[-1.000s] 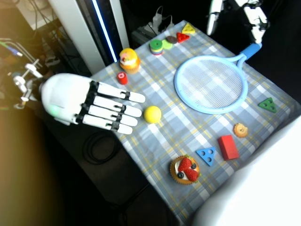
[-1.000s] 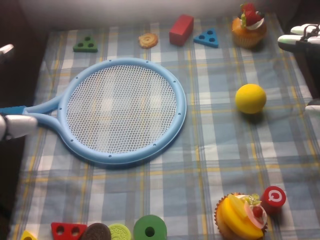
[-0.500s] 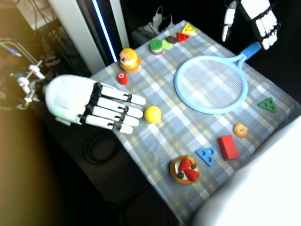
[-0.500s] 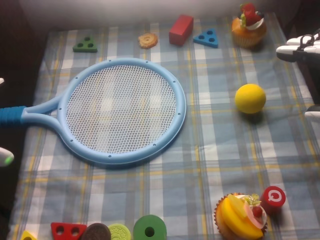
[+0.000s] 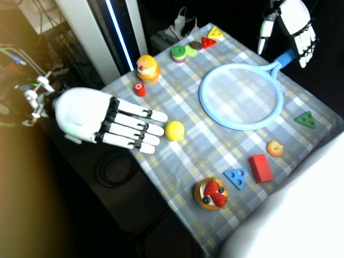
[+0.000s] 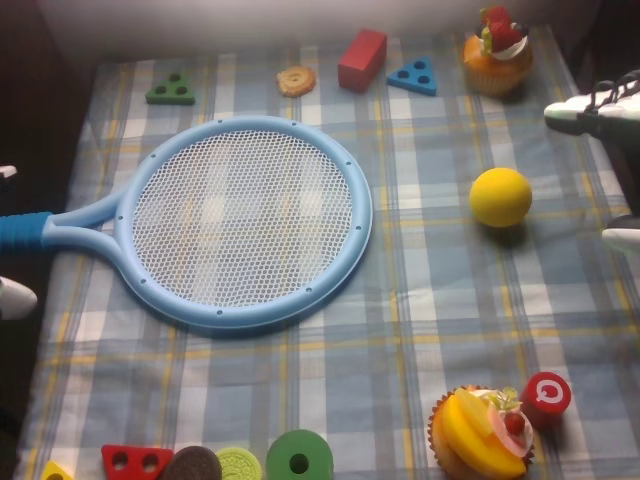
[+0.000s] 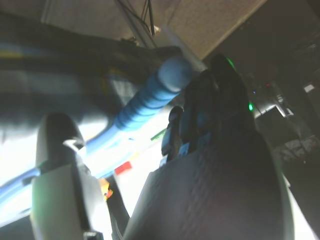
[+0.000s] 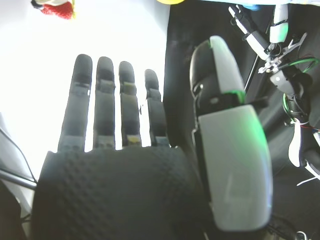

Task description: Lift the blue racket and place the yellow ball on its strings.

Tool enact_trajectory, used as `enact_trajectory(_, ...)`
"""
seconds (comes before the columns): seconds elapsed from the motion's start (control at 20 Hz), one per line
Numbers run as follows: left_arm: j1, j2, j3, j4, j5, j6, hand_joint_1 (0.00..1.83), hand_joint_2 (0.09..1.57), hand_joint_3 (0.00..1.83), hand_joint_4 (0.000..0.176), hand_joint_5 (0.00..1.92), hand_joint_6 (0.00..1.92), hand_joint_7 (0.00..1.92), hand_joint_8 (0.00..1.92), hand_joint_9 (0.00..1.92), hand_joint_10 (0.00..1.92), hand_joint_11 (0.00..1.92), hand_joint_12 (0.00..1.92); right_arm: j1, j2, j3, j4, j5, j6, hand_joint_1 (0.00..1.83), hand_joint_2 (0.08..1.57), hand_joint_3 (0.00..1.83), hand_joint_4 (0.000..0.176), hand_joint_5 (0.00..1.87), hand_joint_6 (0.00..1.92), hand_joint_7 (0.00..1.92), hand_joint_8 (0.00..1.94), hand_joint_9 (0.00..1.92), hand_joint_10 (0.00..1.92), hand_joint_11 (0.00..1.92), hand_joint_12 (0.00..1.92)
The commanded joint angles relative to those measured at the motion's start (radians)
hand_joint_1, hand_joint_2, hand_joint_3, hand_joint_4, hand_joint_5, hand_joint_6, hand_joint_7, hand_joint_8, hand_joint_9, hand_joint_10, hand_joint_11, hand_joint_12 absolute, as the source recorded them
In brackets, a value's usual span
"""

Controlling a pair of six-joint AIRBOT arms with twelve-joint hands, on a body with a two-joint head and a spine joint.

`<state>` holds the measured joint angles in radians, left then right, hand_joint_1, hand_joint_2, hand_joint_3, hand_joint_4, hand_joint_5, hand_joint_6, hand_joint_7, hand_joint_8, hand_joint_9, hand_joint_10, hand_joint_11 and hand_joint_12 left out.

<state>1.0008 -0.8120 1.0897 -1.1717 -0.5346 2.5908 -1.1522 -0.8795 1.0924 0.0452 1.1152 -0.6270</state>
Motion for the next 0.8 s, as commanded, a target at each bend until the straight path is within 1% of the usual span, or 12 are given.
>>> enact_trajectory(0.0, -0.011, -0.004, 0.008, 0.013, -0.068, 0.002, 0.73, 0.89, 0.00, 0.176, 0.01, 0.00, 0.24, 0.00, 0.16, 0.01, 0.00, 0.41, 0.009, -0.003, 0.006, 0.014, 0.110, 0.009, 0.81, 1.16, 0.00, 0.022, 0.35, 0.01, 0.41, 0.01, 0.45, 0.02, 0.31, 0.47)
enact_trajectory(0.1, -0.014, -0.010, 0.012, 0.012, -0.064, 0.004, 0.71, 0.91, 0.01, 0.176, 0.00, 0.00, 0.23, 0.00, 0.16, 0.00, 0.00, 0.41, 0.011, -0.005, 0.007, 0.010, 0.108, 0.012, 0.81, 1.16, 0.00, 0.031, 0.35, 0.00, 0.42, 0.00, 0.47, 0.01, 0.31, 0.49)
enact_trajectory(0.15, -0.017, -0.013, 0.016, 0.008, -0.063, 0.005, 0.71, 0.92, 0.00, 0.176, 0.04, 0.01, 0.25, 0.01, 0.20, 0.01, 0.00, 0.41, 0.013, -0.005, 0.007, 0.007, 0.107, 0.016, 0.83, 1.17, 0.00, 0.012, 0.37, 0.00, 0.44, 0.00, 0.49, 0.00, 0.36, 0.48)
enact_trajectory(0.25, -0.024, -0.020, 0.025, 0.002, -0.057, 0.005, 0.74, 0.88, 0.00, 0.176, 0.11, 0.01, 0.32, 0.01, 0.26, 0.01, 0.00, 0.51, 0.013, -0.007, 0.009, 0.006, 0.107, 0.022, 0.82, 1.18, 0.00, 0.012, 0.37, 0.00, 0.45, 0.00, 0.51, 0.00, 0.39, 0.44)
enact_trajectory(0.3, -0.027, -0.024, 0.029, 0.002, -0.051, 0.005, 0.73, 0.90, 0.01, 0.176, 0.08, 0.00, 0.30, 0.00, 0.23, 0.00, 0.00, 0.47, 0.013, -0.008, 0.009, 0.005, 0.107, 0.023, 0.83, 1.18, 0.00, 0.013, 0.37, 0.00, 0.45, 0.00, 0.51, 0.00, 0.40, 0.43)
enact_trajectory(0.35, -0.029, -0.026, 0.032, 0.002, -0.044, 0.005, 0.73, 0.90, 0.00, 0.176, 0.11, 0.01, 0.31, 0.00, 0.23, 0.00, 0.00, 0.49, 0.013, -0.009, 0.009, 0.003, 0.107, 0.024, 0.81, 1.18, 0.00, 0.026, 0.37, 0.00, 0.46, 0.00, 0.52, 0.00, 0.40, 0.43)
enact_trajectory(0.45, -0.036, -0.035, 0.043, -0.001, -0.024, 0.005, 0.75, 0.90, 0.00, 0.176, 0.16, 0.01, 0.36, 0.01, 0.28, 0.01, 0.00, 0.53, 0.013, -0.010, 0.010, 0.001, 0.107, 0.029, 0.80, 1.18, 0.00, 0.020, 0.36, 0.00, 0.47, 0.00, 0.53, 0.00, 0.40, 0.43)
enact_trajectory(0.5, -0.039, -0.042, 0.050, -0.006, -0.011, 0.005, 0.83, 0.92, 0.01, 0.176, 0.33, 0.03, 0.44, 0.01, 0.37, 0.01, 0.00, 0.52, 0.013, -0.010, 0.011, 0.001, 0.107, 0.030, 0.77, 1.19, 0.00, 0.030, 0.35, 0.00, 0.46, 0.00, 0.53, 0.00, 0.40, 0.43)
enact_trajectory(0.55, -0.042, -0.048, 0.058, -0.013, 0.002, 0.005, 0.85, 0.95, 0.00, 0.133, 0.45, 0.02, 0.51, 0.01, 0.42, 0.01, 0.00, 0.54, 0.013, -0.010, 0.011, 0.000, 0.107, 0.032, 0.77, 1.19, 0.00, 0.028, 0.35, 0.00, 0.47, 0.00, 0.53, 0.01, 0.41, 0.43)
enact_trajectory(0.65, -0.043, -0.054, 0.060, -0.016, 0.013, 0.005, 0.86, 1.00, 0.00, 0.096, 0.71, 0.02, 0.72, 0.02, 0.57, 0.01, 0.07, 0.56, 0.013, -0.010, 0.011, -0.001, 0.107, 0.033, 0.79, 1.19, 0.00, 0.022, 0.36, 0.00, 0.47, 0.00, 0.54, 0.01, 0.42, 0.44)
enact_trajectory(0.7, -0.044, -0.055, 0.060, -0.015, 0.015, 0.005, 0.86, 1.02, 0.00, 0.102, 0.78, 0.02, 0.77, 0.01, 0.60, 0.01, 0.09, 0.54, 0.012, -0.010, 0.011, -0.001, 0.107, 0.034, 0.79, 1.19, 0.00, 0.022, 0.36, 0.00, 0.47, 0.00, 0.54, 0.00, 0.42, 0.44)
enact_trajectory(0.75, -0.045, -0.057, 0.060, -0.014, 0.016, 0.005, 0.86, 1.03, 0.00, 0.092, 0.86, 0.02, 0.81, 0.01, 0.62, 0.01, 0.12, 0.52, 0.010, -0.011, 0.011, -0.001, 0.107, 0.035, 0.77, 1.20, 0.00, 0.033, 0.36, 0.00, 0.47, 0.00, 0.54, 0.01, 0.42, 0.44)
